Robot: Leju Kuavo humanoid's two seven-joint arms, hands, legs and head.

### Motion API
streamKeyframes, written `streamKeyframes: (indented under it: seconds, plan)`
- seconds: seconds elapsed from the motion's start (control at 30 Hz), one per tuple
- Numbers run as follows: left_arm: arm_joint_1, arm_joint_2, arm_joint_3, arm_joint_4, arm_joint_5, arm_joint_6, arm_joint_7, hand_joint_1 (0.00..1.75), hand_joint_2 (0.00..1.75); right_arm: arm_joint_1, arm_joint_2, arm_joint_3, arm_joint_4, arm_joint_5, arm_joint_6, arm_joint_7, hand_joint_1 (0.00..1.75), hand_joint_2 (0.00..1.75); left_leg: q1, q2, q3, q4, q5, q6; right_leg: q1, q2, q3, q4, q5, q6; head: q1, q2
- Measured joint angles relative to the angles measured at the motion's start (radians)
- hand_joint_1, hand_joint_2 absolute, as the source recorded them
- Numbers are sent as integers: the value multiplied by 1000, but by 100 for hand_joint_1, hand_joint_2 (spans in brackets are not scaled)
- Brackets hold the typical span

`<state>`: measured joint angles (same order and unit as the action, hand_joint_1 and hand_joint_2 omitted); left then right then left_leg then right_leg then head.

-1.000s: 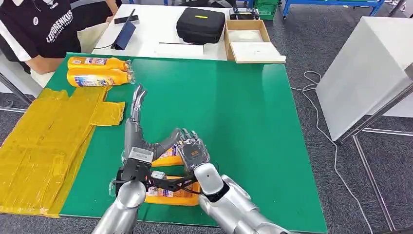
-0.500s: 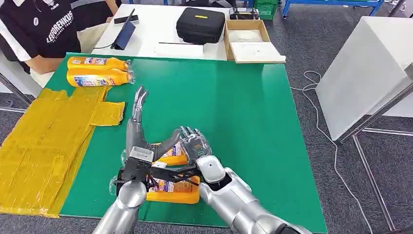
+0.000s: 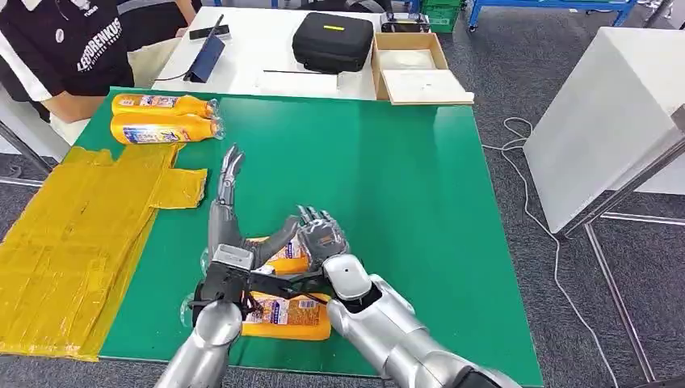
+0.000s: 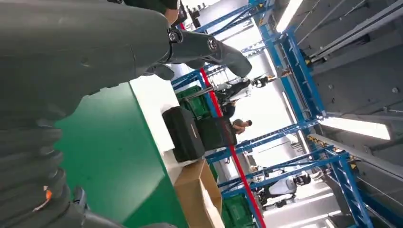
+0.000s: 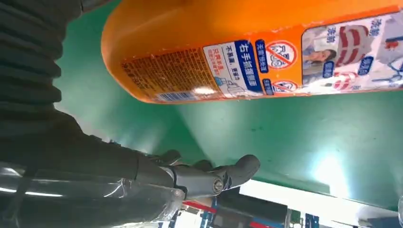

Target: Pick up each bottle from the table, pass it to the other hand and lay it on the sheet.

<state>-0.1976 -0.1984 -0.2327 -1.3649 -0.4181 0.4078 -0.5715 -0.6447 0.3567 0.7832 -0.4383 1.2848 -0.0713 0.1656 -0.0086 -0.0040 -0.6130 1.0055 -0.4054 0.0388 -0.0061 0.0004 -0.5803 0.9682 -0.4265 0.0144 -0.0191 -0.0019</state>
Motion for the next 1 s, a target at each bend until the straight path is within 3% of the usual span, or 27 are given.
streamKeyframes:
  seconds: [0.87,0.97,1.0]
  plan:
    - [13,-16,0,32,10,9,-8,0,175,0,-8,-14,65,-14,13,-6,0,175,0,0,0,0,0,0,0,0,0,0,0,0,0,0]
    - [19,-16,0,32,10,9,-8,0,175,1,-8,-14,70,-11,10,-6,24,175,0,0,0,0,0,0,0,0,0,0,0,0,0,0]
    - [20,-16,0,32,10,9,-8,0,175,1,-9,-14,72,-11,10,-6,44,175,0,0,0,0,0,0,0,0,0,0,0,0,0,0]
